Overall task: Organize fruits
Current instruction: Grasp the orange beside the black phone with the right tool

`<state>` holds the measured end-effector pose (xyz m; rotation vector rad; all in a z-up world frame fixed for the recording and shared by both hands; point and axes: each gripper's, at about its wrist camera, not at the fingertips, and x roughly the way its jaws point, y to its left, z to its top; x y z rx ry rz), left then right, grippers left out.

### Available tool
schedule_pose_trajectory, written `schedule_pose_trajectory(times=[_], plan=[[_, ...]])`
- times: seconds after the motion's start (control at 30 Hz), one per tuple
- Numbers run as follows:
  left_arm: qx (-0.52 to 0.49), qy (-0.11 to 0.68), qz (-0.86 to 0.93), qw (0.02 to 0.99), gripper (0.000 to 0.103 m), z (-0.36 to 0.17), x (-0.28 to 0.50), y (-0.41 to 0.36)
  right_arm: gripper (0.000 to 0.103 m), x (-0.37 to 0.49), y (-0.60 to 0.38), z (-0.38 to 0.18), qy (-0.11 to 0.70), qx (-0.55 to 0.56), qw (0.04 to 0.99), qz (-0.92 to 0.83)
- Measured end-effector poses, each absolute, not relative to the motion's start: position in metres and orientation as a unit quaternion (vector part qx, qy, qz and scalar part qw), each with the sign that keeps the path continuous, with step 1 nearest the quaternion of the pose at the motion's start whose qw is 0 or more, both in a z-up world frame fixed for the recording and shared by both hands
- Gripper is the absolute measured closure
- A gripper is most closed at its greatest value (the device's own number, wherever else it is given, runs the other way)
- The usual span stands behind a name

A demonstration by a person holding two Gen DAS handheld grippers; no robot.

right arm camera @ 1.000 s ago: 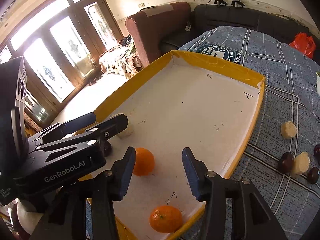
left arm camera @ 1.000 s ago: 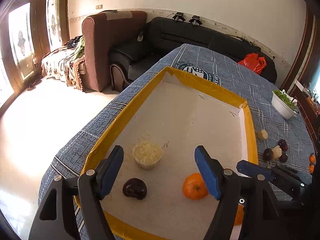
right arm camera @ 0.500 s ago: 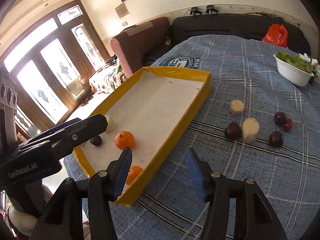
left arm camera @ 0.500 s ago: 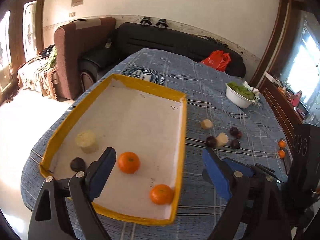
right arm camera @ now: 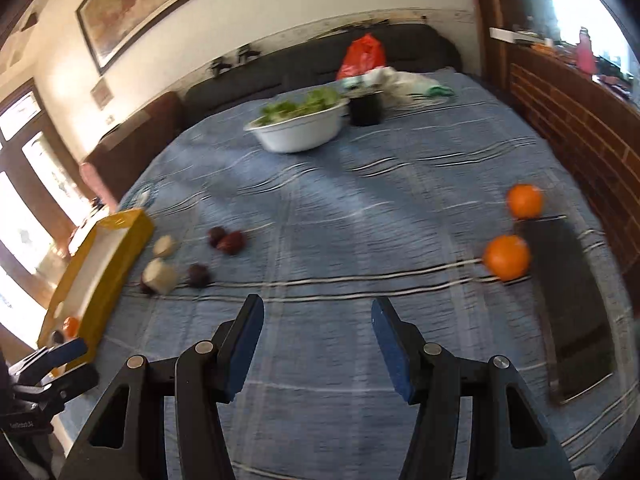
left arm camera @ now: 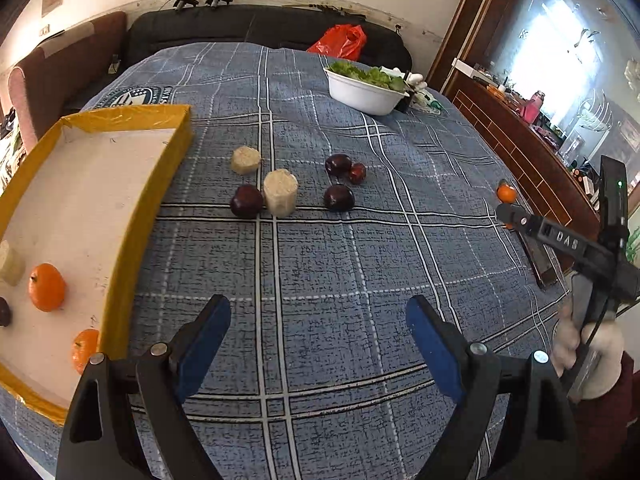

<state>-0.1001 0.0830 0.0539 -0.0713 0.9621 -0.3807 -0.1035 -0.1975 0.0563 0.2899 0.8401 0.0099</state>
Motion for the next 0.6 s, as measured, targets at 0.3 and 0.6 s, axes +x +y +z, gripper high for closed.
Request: schedule_pose_trajectory(times=[0.3,0.6], plan=[[-0.017,0.474,-0.18,0.862,0.014,0.032,-0.091,0.069,0.057,-0.082,-0.286,0.039,0.437,0.134,0.884,-0.101],[-0.015,0.487,-0.186,0.854,0.014,0.018,-0.091,0.065,0.069,-0.074,-0.278,0.028,0.45,0.108,0.88,-0.105]])
